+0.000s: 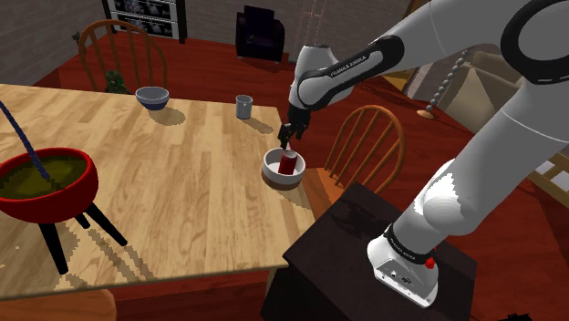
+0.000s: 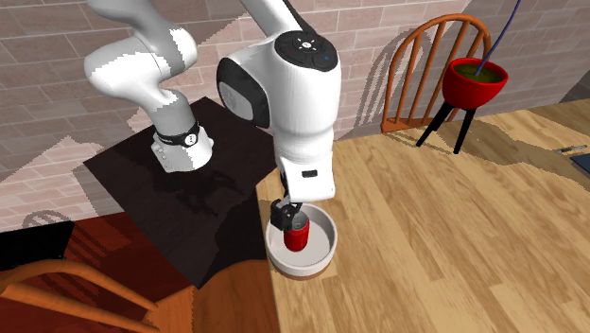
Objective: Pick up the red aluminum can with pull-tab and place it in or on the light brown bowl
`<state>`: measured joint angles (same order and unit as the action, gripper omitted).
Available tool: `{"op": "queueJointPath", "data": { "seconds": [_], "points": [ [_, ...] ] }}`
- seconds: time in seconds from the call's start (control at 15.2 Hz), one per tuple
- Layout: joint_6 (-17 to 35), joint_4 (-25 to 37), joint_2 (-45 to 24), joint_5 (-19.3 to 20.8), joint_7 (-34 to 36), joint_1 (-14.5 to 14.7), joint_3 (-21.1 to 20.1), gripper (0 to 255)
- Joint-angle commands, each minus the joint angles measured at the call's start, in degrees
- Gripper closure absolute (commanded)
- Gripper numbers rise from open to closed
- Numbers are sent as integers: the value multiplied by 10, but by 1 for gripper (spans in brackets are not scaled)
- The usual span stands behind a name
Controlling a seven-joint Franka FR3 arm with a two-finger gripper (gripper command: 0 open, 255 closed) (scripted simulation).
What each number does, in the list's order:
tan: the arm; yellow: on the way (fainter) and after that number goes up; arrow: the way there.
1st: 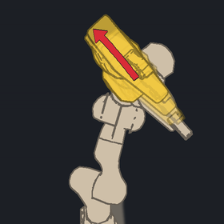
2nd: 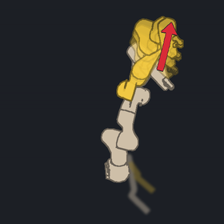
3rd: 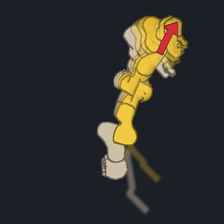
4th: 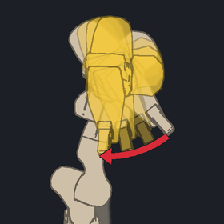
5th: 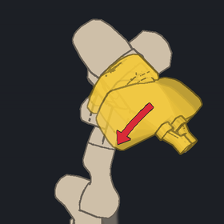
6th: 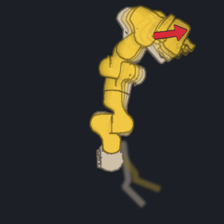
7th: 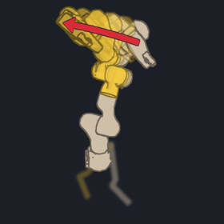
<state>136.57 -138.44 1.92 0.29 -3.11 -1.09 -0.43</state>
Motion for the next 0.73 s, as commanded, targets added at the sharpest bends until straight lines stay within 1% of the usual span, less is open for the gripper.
{"op": "queueJointPath", "data": {
  "seconds": [0.0,0.13,0.66],
  "points": [
    [-31,10,21,0,0,0,0,0],
    [-67,25,42,-1,-1,0,0,0],
    [-67,25,42,-1,-1,0,0,0]
  ]
}}
